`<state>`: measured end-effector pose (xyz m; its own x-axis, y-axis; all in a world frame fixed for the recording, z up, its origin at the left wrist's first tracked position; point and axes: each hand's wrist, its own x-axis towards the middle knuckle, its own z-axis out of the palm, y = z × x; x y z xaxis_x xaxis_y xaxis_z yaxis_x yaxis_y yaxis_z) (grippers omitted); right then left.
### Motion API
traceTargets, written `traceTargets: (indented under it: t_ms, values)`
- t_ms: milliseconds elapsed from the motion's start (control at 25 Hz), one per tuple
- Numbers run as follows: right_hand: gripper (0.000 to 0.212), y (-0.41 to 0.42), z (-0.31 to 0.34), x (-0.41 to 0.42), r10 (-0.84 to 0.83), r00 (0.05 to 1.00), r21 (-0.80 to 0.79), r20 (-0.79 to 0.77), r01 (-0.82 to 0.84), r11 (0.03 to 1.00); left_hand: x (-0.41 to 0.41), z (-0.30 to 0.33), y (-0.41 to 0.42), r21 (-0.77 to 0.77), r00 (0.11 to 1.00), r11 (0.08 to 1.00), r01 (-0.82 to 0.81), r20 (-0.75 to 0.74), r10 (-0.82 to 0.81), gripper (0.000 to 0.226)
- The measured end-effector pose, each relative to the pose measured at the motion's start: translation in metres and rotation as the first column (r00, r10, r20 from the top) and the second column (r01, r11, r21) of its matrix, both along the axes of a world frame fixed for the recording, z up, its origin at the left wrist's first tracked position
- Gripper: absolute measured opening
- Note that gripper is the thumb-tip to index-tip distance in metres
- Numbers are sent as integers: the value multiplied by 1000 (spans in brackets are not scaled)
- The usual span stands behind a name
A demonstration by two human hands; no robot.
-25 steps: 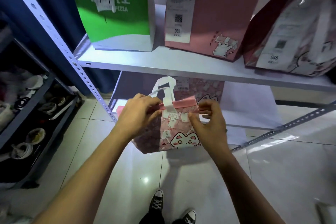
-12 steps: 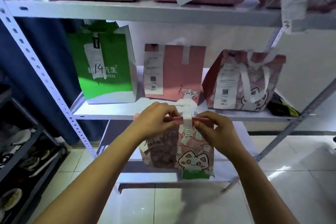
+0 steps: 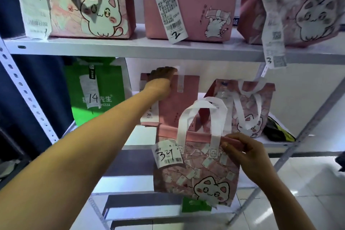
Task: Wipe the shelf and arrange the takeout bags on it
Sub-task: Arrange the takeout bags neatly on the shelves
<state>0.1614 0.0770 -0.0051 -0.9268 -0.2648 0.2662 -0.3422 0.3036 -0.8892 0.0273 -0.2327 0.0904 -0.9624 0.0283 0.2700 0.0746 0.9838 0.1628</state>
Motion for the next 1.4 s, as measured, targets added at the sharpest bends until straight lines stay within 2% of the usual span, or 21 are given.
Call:
traceTargets:
  t_ms: [80, 160, 240, 360, 440, 600, 720, 880, 1040, 1240, 1400]
  values:
    - [8, 8, -2, -1, -17, 1000, -2, 22, 17, 1000, -15, -9, -3, -138, 997, 990, -2, 80, 13, 73]
    - [9, 14, -5, -3, -30, 999, -7, 33, 30, 1000, -22, -18, -4, -216, 998, 976, -19, 57, 32, 72]
    - [8, 20, -6, -6, -45, 998, -21, 38, 46, 999, -24, -24, -3, -222, 998, 974, -52, -48, 43, 64]
    - [6, 27, -6, -13, -48, 999, -38, 24, 49, 998, -18, -30, 1, -219, 984, 974, -66, -177, 27, 33]
    - [6, 33, -3, -20, -45, 999, -46, 17, 46, 998, -10, -27, 4, -174, 978, 983, -59, -206, 22, 19]
    - [7, 43, 3, -34, -29, 999, -70, 24, 31, 997, 9, -11, 8, -122, 971, 990, -76, -236, 45, 21]
    - [9, 49, 6, -40, -11, 1000, -80, 26, 13, 997, 24, 2, 14, -187, 931, 978, -97, -363, 22, 21]
    - [8, 64, 2, -39, 37, 998, -91, 60, -31, 995, 45, 12, 20, -249, 907, 960, -129, -421, 13, 20]
    - [9, 83, -7, -34, 108, 990, -113, 92, -97, 989, 68, 4, 23, -242, 905, 962, -128, -426, 13, 16]
    - [27, 104, -25, -26, 151, 980, -92, 129, -139, 986, 99, -21, 35, -226, 921, 969, -101, -389, 6, 13]
    - [22, 112, -45, -20, 189, 972, -40, 141, -185, 982, 124, -44, 42, -273, 939, 958, -85, -344, -15, 13]
